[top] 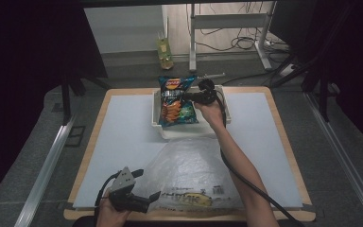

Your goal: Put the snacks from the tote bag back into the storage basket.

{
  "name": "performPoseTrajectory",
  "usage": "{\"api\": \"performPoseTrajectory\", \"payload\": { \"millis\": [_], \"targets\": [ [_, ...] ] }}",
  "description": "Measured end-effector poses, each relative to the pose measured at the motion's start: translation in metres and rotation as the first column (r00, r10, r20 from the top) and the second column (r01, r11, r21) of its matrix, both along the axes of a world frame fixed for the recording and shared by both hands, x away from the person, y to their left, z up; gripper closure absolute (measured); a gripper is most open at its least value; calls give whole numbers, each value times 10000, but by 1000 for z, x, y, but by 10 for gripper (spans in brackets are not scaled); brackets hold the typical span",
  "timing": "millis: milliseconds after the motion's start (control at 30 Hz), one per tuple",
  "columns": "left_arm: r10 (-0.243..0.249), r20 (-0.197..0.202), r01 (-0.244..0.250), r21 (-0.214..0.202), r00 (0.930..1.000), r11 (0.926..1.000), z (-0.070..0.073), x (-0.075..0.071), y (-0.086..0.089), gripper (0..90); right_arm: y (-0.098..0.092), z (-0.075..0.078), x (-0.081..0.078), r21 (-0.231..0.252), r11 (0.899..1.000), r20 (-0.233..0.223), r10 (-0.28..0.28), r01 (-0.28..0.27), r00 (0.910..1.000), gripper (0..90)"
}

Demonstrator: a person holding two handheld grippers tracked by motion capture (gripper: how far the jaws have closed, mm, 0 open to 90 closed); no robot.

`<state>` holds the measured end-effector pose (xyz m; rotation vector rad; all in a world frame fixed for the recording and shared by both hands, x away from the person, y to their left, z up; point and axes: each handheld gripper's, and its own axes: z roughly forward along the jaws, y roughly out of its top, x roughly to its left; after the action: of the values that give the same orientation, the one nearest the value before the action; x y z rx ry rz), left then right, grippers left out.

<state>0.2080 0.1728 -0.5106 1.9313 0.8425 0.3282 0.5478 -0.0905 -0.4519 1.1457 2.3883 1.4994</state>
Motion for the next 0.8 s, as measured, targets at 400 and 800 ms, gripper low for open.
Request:
{"api": "performPoseTrajectory", "payload": {
  "millis": [400,800],
  "targets": [
    [-16,-33,16,-3,10000,10000,0,0,0,21,-1,-12,5,-352,9987,-160,-366,360,9992,893],
    [-28,-74,28,-5,10000,10000,-1,1,0,22,0,-22,6,-774,9957,-361,-544,515,9979,851]
  ]
}}
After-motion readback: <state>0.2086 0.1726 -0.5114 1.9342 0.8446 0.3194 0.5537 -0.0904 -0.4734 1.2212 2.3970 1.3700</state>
